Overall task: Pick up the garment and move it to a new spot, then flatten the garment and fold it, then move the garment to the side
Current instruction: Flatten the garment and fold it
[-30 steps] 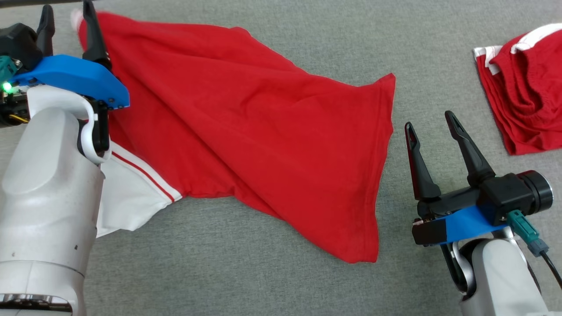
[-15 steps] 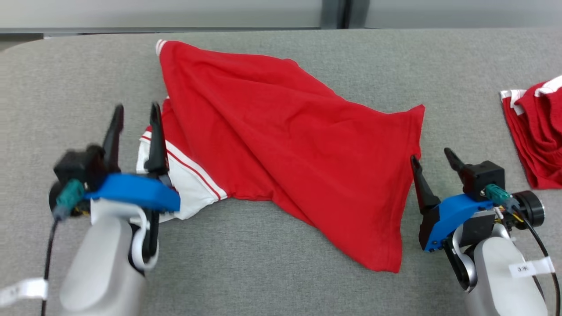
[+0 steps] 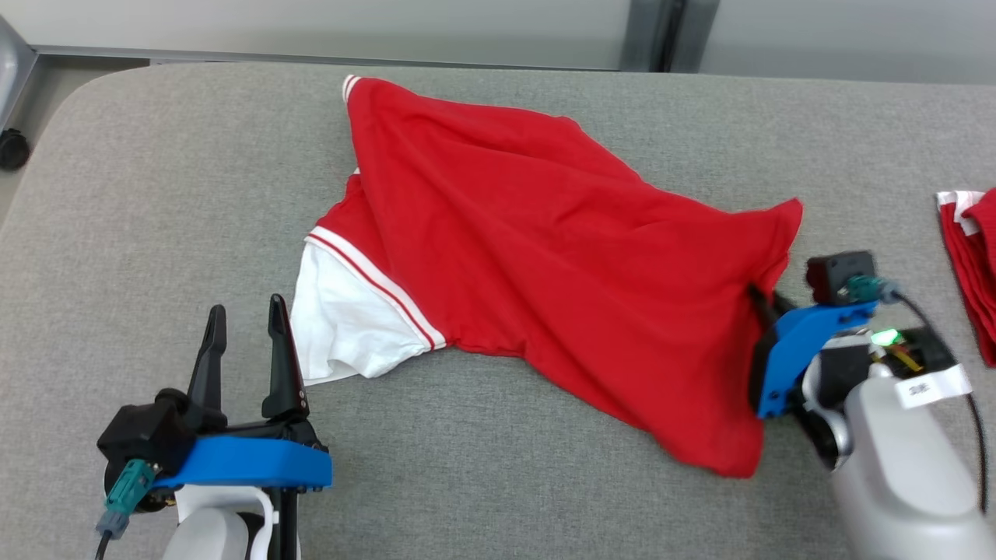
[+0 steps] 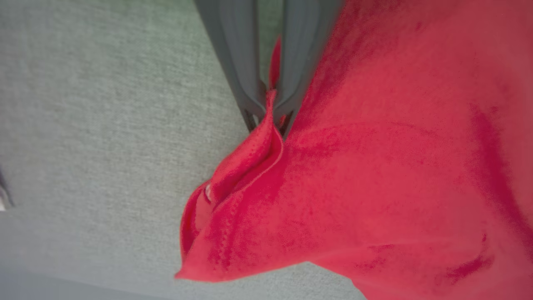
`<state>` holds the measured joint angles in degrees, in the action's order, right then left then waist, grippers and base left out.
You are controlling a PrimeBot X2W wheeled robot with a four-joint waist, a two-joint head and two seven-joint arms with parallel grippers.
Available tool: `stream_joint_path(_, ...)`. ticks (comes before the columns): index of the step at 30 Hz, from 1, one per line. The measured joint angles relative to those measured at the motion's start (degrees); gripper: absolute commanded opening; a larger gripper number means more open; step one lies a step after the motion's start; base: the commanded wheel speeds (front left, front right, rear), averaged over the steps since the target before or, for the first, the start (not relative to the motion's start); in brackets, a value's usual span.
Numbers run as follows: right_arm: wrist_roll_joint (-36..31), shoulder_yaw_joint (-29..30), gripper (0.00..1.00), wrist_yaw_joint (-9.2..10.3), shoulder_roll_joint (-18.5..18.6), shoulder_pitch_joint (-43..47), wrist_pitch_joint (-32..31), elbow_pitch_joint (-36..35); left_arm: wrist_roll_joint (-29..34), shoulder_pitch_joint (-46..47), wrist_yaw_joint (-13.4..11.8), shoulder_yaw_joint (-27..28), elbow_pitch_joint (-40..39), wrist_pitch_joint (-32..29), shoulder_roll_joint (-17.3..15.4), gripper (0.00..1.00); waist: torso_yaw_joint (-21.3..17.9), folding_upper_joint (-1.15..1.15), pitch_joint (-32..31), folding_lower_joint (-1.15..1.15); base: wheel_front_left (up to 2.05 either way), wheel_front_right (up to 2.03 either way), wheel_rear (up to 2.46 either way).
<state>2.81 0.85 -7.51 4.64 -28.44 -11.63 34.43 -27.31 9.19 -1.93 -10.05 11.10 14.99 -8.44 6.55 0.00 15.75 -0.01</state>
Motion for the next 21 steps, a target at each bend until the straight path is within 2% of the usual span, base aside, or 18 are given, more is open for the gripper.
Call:
stream_joint_path(4, 0.09, -0.02, 0.00, 0.01, 4.08, -3.51, 0.21, 1.26, 0.16, -2.09, -0.20, 0.12, -2.40, 0.00, 0.03, 1.00, 1.04, 0.00, -0.02, 0.00, 0.00, 0.00, 0.00)
stream_joint_path(12, 0.22, -1.30, 0.00, 0.01, 9.65, -11.42, 0.83, 6.70, 0.68, -3.03, -0.46, -1.45, -4.45, 0.00, 0.66, 1.00, 2.26, 0.00, -0.10, 0.00, 0.00, 0.00, 0.00)
stream_joint_path(17, -2.74, 0.29, 0.00, 0.01, 11.95, -15.87, 5.17, 11.10, 1.02, -3.04, 0.03, -2.70, -4.72, -0.02, 0.98, 1.00, 2.59, 0.00, -0.17, 0.00, 0.00, 0.00, 0.00)
stream_joint_path(18, -3.28, 1.01, 0.24, 0.01, 11.85, -16.59, 6.42, 11.89, 1.02, -3.03, 0.13, -3.04, -4.69, -0.03, 1.00, 1.00, 2.59, 0.00, -0.21, 0.00, 0.00, 0.00, 0.00)
stream_joint_path(19, -3.96, 1.44, 0.66, 0.01, 11.78, -17.31, 7.46, 12.92, 1.03, -3.03, 0.30, -3.32, -4.63, -0.11, 1.07, 1.00, 2.58, 0.00, -0.26, 0.00, 0.00, 0.00, 0.00)
stream_joint_path(20, -4.45, 1.53, 1.00, 0.01, 11.65, -17.85, 8.06, 14.00, 1.07, -3.02, 0.31, -3.56, -4.50, -0.11, 1.15, 1.00, 2.58, 0.00, -0.33, 0.00, 0.00, 0.00, 0.00)
stream_joint_path(21, -4.74, 1.82, 1.00, 0.01, 11.22, -18.24, 9.09, 14.92, 1.09, -3.02, 0.46, -3.77, -4.37, -0.15, 1.21, 1.00, 2.54, 0.00, -0.42, 0.00, 0.00, 0.00, 0.00)
